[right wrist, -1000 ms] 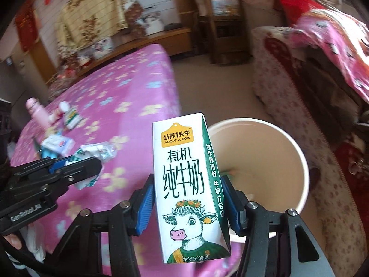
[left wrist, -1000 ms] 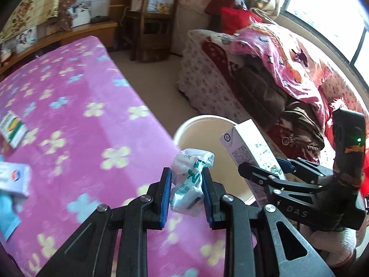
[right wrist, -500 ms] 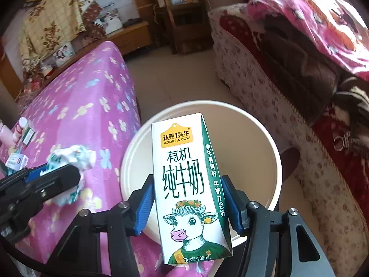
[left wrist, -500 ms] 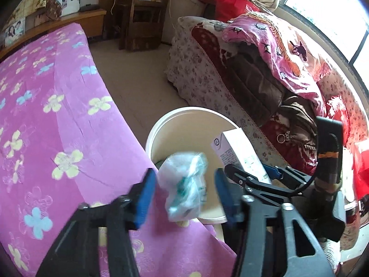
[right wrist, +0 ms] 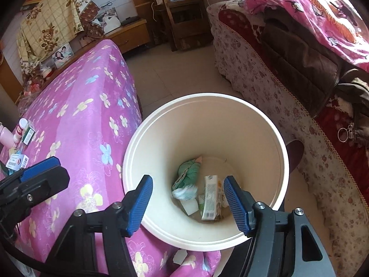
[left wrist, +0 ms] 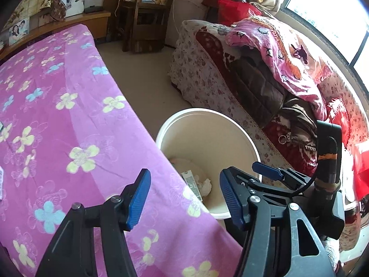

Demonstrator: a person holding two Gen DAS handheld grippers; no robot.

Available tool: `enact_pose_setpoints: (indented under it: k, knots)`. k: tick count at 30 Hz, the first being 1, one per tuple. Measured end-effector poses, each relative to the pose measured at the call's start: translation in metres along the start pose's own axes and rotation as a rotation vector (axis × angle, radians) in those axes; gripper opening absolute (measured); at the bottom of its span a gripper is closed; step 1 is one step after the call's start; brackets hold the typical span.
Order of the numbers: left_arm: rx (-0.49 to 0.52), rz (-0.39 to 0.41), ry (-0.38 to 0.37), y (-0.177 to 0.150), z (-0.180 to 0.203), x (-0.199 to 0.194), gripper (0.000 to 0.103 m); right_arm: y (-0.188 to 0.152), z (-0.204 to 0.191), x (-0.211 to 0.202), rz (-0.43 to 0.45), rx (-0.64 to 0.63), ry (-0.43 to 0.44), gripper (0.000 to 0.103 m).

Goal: Collect trash
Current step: 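Move both open tools back over the trash on the table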

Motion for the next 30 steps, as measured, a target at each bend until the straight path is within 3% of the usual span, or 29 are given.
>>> enact_pose_setpoints:
  k: [10, 20, 30]
  knots:
    - [-0.023, 0.047, 0.099, -0.019, -0.029, -0.037, 0.063, -0.01, -0.033, -0.018, 0.02, -0.052, 0.025, 0.068]
    - [-0.062, 0.088, 0.131, -0.046, -0.061, -0.082, 0.065, -0.023, -0.093, -0.041, 0.038, -0.139, 0.097, 0.068]
    - [-0.095, 0.119, 0.276, -0.089, -0.108, -0.14, 0.066, -0.041, -0.161, -0.051, 0.042, -0.263, 0.149, 0.068]
Point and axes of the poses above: each gripper's, at about its wrist camera, not at the fingertips, and x roughly the way its jaws point, z to its right, y to its top, the point moved 2 cm from there along x, roughly the way its jaws point, and after that the axes turned 9 degrees about x, right-handed, at the moved point
